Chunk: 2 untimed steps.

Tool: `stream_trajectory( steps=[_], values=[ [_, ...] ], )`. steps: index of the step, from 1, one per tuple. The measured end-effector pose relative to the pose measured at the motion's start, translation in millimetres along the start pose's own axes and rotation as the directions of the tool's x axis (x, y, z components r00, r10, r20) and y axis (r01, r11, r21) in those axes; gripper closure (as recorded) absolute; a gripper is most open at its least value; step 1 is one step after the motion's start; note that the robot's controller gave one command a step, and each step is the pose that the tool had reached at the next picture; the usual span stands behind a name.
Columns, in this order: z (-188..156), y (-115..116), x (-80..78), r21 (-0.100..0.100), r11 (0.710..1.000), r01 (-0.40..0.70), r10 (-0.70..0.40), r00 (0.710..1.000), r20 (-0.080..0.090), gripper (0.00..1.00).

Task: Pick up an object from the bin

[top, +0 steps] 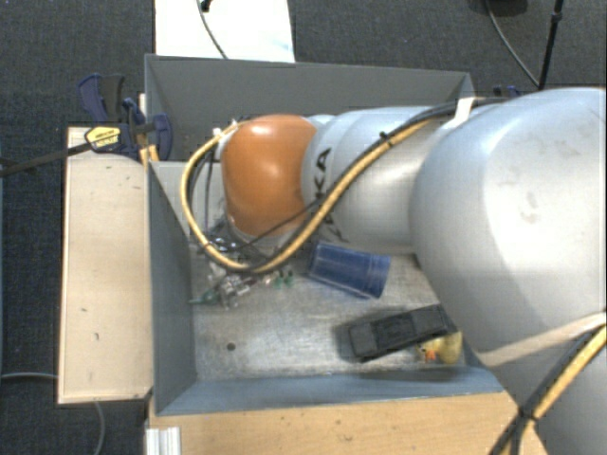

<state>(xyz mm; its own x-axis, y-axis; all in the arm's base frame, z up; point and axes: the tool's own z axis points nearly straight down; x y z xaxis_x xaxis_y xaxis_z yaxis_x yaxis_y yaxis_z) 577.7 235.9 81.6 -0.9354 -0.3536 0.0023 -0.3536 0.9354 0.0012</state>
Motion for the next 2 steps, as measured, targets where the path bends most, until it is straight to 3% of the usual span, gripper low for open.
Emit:
stream_trajectory(
  steps=[2],
  values=[
    [-30,0,-2.4,0.0,1.0,-0.002,0.002,1.0,0.009,1.0]
  ],
)
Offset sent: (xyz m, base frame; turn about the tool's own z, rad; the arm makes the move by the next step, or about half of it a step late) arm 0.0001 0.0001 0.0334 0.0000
